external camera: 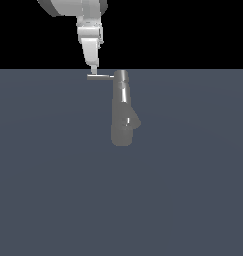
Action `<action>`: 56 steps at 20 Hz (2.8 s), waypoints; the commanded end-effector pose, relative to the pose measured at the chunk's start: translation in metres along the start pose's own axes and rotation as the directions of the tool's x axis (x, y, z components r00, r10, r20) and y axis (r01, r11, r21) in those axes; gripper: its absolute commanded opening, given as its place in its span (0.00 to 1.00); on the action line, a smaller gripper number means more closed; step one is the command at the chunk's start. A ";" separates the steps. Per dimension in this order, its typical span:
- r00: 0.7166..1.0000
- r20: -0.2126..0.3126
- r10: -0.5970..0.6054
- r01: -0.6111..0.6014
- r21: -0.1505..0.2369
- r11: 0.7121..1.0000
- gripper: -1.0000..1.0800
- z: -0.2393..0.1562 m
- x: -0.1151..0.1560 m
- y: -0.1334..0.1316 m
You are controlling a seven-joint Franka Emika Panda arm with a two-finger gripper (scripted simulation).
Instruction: Turn on the faucet by rotating a designated handle.
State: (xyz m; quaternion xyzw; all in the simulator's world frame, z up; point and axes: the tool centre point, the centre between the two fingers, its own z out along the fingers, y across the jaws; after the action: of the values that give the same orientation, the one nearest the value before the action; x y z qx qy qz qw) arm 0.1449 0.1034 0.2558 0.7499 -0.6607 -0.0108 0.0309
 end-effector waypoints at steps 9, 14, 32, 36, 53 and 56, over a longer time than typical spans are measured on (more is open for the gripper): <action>0.998 0.002 0.056 -0.056 -0.003 0.998 0.00 0.019 -0.005 -0.010; 0.998 0.002 0.055 -0.055 -0.004 0.998 0.00 0.018 -0.005 -0.006; 0.998 0.002 0.056 -0.056 -0.003 0.998 0.00 0.001 -0.007 0.035; 0.998 0.002 0.056 -0.056 -0.003 0.998 0.00 -0.003 -0.008 0.045; 0.998 0.001 0.063 -0.063 0.006 0.998 0.00 -0.021 0.010 0.080; 0.998 0.001 0.062 -0.062 0.005 0.998 0.00 -0.024 0.017 0.089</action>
State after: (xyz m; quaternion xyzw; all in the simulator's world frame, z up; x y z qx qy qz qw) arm 0.0661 0.0845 0.2846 0.7310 -0.6818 -0.0068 0.0257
